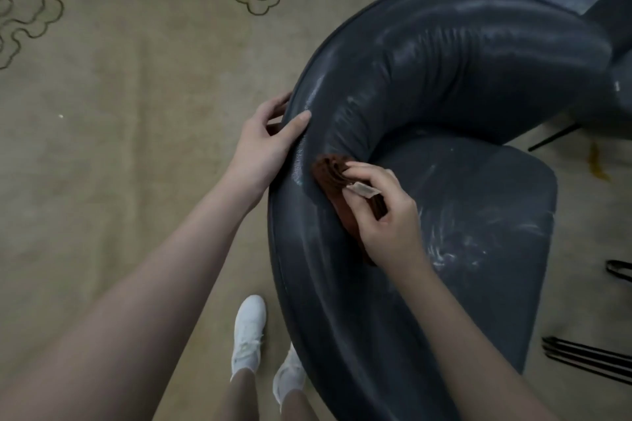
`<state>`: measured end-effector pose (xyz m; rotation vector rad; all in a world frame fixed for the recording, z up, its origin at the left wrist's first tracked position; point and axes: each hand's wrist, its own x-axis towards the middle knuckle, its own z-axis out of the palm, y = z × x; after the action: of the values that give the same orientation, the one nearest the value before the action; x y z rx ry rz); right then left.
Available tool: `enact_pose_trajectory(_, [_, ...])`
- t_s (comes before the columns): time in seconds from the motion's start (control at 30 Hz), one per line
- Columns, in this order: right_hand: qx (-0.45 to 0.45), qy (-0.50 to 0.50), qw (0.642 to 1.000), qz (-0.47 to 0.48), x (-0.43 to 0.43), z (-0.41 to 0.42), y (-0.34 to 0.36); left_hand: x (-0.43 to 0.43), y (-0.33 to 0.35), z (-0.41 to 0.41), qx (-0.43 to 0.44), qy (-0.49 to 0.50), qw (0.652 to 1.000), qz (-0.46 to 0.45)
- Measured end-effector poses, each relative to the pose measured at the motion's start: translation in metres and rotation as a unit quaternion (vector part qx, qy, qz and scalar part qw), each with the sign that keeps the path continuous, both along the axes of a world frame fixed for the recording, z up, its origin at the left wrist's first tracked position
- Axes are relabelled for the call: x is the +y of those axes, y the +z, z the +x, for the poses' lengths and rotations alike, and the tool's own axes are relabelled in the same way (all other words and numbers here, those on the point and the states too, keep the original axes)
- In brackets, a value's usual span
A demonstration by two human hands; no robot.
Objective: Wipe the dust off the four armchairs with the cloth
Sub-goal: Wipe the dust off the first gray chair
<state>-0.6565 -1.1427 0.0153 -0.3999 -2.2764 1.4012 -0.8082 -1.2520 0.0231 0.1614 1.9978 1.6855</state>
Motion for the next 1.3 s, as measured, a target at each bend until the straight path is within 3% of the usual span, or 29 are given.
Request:
enact_pose_trajectory(0.1, [-0.016, -0.076, 0.995, -0.061, 0.010, -0.002, -0.013, 0.008, 0.006, -0.005, 0.014, -0.027, 0.999, -0.034])
enact_pose_trajectory(0.4, [-0.060, -0.141, 0.972, -0.176, 0.033, 0.010, -0.068, 0.030, 0.007, -0.009, 0.126, -0.056, 0.982, -0.132])
enact_pose_trajectory(0.8, [-0.176, -0.136, 0.920, -0.322, 0.045, 0.007, -0.209, 0.032, 0.001, -0.006, 0.178, -0.021, 0.969, -0.168])
enact_pose_trajectory(0.97, [-0.226, -0.140, 0.911, -0.315, 0.045, 0.004, -0.243, 0.032, 0.001, -0.005, 0.190, -0.014, 0.965, -0.180])
enact_pose_trajectory(1.17, [-0.296, -0.075, 0.916, -0.262, 0.056, 0.003, -0.256, 0.035, 0.002, -0.002, 0.197, -0.011, 0.965, -0.173])
enact_pose_trajectory(1.3, [-0.290, -0.091, 0.904, -0.301, 0.050, -0.001, -0.258, 0.035, 0.002, -0.002, 0.194, -0.016, 0.967, -0.167])
